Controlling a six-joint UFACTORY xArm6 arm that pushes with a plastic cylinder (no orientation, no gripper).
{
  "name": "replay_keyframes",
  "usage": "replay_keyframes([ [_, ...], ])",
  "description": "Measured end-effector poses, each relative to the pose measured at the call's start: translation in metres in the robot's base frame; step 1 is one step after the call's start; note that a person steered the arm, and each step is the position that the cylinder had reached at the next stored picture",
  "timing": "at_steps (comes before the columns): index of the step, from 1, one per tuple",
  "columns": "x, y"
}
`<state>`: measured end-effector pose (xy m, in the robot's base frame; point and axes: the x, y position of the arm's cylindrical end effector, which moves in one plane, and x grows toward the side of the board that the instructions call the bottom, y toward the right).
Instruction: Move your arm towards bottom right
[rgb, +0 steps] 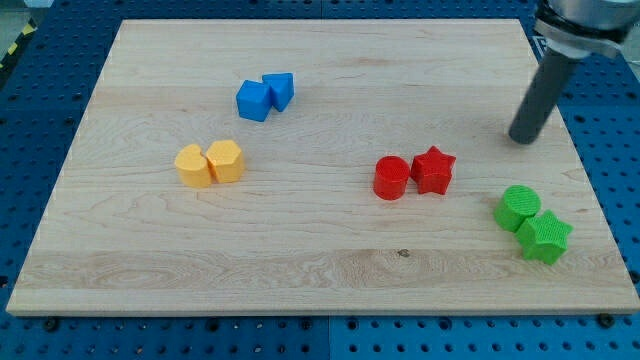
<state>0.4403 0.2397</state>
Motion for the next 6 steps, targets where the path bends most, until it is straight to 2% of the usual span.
replay_keyframes([
  [1, 0.052, 0.008],
  [2, 0.086, 0.016],
  [6, 0.119, 0.034],
])
